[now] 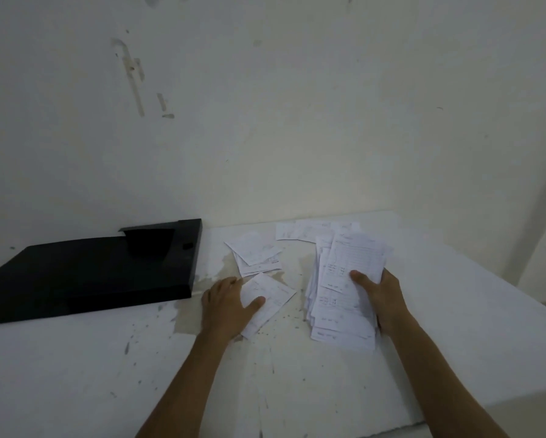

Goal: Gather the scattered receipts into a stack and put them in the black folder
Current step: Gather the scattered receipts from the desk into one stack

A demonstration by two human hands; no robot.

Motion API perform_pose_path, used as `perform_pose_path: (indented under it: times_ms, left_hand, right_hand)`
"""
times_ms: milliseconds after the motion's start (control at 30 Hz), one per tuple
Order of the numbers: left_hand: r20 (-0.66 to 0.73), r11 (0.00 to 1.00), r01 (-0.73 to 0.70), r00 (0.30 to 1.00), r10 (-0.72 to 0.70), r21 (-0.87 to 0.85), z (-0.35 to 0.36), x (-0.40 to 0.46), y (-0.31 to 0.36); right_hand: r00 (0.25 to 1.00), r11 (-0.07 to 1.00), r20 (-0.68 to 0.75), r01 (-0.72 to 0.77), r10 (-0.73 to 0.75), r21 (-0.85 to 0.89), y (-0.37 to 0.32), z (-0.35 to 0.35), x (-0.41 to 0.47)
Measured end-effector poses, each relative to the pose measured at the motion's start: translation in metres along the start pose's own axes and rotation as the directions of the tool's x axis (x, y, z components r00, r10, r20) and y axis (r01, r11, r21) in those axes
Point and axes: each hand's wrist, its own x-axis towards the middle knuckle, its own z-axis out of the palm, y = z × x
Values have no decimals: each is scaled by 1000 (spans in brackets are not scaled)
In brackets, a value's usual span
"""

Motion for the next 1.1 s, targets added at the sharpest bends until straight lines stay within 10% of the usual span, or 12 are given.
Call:
perform_pose_path:
  times_ms: [433, 767, 1100]
  left_hand:
    - [-10, 823, 104, 991, -132, -558, -20, 39, 3]
    - [73, 962, 269, 960, -272, 51, 19, 120, 10]
    - [66, 988, 138, 989, -134, -62, 26, 136, 14]
  right_hand:
    - [999, 998, 7, 54, -54, -33, 7, 0, 9]
    - [993, 990, -44, 106, -110, -94, 10, 11, 15]
    - [989, 988, -86, 110, -120, -113, 10, 15, 15]
